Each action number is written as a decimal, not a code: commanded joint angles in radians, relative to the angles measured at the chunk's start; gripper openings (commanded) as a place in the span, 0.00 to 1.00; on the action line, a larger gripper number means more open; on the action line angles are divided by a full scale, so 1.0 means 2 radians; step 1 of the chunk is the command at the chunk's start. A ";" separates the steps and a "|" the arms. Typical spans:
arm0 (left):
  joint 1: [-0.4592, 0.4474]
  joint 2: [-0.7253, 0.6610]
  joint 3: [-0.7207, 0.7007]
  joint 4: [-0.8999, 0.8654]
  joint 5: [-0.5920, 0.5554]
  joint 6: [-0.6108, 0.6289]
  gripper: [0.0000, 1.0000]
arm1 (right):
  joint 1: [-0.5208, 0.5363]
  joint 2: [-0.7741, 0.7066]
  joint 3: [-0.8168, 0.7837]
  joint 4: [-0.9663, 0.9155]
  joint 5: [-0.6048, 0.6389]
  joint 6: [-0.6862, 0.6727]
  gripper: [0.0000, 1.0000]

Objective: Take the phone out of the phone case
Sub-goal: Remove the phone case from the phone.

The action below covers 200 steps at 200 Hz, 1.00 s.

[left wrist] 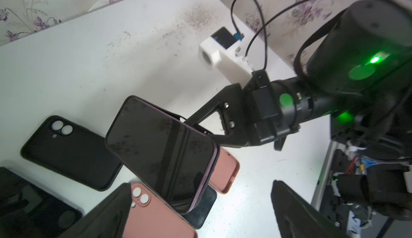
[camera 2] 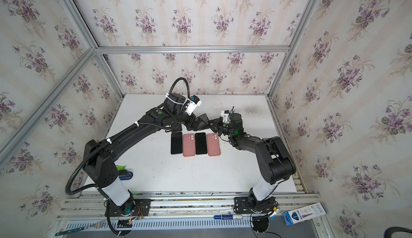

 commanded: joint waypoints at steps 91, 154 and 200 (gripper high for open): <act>-0.022 0.049 0.042 -0.034 -0.122 0.049 0.87 | -0.001 -0.016 0.005 0.018 -0.011 -0.004 0.00; -0.036 0.068 0.059 -0.035 -0.189 0.058 0.67 | -0.001 -0.013 0.006 0.032 -0.014 0.012 0.00; -0.042 0.081 0.067 -0.035 -0.233 0.055 0.51 | -0.001 -0.013 0.010 0.036 -0.021 0.020 0.00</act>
